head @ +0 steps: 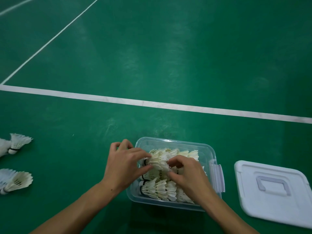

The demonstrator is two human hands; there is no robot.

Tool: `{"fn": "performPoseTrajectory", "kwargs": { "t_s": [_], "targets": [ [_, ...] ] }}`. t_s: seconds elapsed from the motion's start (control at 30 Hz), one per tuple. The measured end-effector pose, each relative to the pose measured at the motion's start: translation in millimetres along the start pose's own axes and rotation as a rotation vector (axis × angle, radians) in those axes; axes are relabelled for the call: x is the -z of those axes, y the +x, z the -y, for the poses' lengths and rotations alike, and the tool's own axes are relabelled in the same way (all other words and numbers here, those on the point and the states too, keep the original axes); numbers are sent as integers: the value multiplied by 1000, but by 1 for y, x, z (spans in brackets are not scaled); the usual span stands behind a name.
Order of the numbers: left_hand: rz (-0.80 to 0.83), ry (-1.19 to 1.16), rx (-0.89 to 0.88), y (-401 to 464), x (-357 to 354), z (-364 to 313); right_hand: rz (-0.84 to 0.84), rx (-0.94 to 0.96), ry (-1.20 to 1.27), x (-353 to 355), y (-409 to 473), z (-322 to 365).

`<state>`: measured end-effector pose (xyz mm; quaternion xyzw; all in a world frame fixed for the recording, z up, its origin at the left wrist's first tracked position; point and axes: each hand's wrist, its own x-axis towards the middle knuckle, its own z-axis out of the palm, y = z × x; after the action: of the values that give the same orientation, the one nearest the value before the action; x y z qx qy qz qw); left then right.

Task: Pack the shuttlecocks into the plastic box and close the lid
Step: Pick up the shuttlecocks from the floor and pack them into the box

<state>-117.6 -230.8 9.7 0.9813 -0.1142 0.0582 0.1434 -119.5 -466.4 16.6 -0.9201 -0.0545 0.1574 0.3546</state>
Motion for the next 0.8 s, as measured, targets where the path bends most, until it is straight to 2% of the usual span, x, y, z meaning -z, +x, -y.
{"fn": "performPoseTrajectory", "kwargs": {
  "t_s": [0.27,0.43,0.53,0.67,0.8],
  "targets": [
    [18,-170,17,4,19,1,0,45,88,32,6,8],
    [-138,-360,86,5,42,7,-86,147,66,37,21,28],
    [-222,-376,122,-4,52,26,-82,218,29,20,34,51],
    [-295,-443,276,-27,53,73,-97,316,-62,-12,53,94],
    [-353,-427,360,-59,63,117,-97,399,-225,-49,74,140]
  ]
}}
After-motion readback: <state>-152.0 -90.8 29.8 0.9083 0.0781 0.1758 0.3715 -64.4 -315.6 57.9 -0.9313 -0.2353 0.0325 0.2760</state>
